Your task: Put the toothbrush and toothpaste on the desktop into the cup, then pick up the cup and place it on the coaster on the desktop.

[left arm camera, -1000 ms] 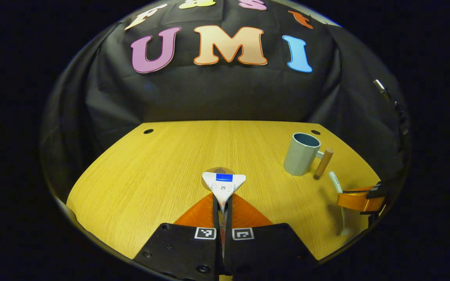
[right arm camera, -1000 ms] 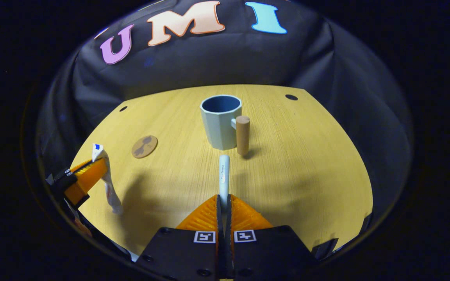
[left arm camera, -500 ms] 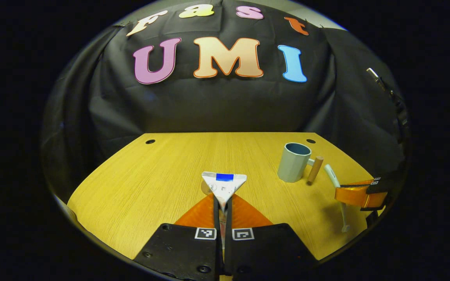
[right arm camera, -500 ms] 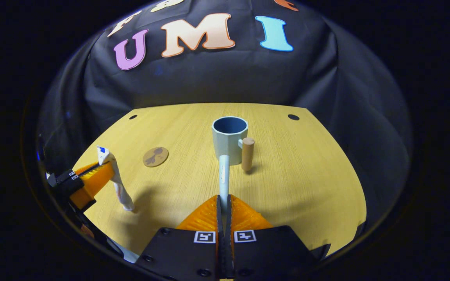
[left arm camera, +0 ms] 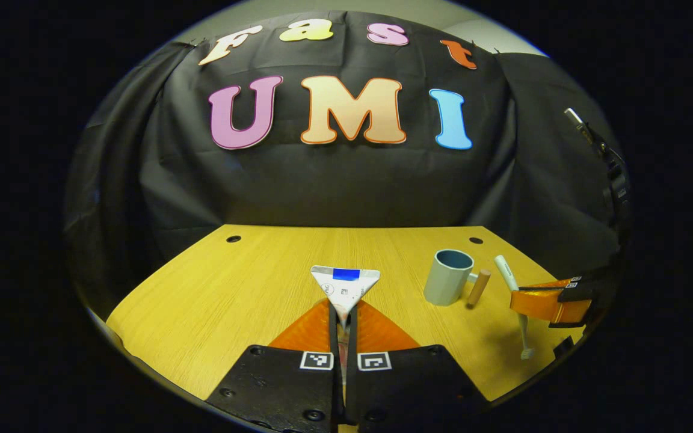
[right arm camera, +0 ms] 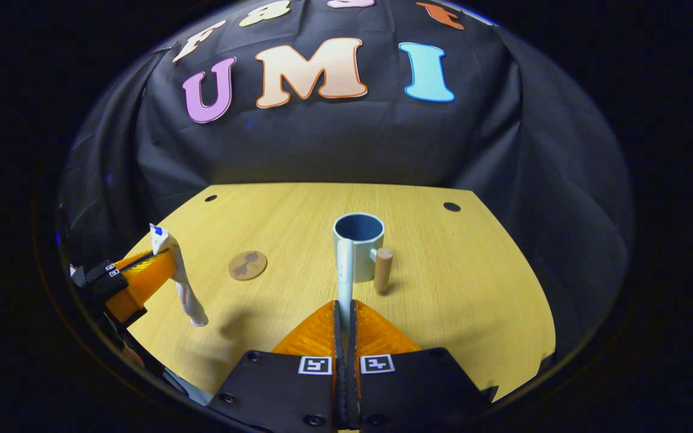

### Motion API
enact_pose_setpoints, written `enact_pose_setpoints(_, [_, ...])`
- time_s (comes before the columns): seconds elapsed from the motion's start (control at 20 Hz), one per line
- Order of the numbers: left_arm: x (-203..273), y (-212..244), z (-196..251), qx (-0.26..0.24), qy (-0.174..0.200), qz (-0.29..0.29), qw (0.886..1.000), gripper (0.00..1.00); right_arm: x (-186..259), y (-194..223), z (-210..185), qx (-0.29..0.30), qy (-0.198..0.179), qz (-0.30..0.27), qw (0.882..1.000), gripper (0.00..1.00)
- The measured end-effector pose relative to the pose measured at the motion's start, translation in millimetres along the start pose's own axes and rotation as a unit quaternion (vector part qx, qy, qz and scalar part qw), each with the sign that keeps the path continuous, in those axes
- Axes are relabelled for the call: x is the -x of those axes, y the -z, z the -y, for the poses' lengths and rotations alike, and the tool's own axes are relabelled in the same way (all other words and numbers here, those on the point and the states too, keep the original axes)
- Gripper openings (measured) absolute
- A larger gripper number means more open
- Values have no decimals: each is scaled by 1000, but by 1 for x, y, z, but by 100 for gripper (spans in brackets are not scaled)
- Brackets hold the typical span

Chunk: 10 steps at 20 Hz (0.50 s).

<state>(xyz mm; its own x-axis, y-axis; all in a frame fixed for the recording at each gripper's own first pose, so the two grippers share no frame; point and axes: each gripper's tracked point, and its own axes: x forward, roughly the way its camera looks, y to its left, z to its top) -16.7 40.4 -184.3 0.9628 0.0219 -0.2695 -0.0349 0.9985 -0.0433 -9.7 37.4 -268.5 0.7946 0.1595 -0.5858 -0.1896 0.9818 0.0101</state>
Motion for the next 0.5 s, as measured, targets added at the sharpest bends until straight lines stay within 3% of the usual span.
enact_pose_setpoints(0.5, [-13, -61, 3, -8, 7, 56, 998, 0, -35, -120, 12, -4, -1, 108, 994, 3])
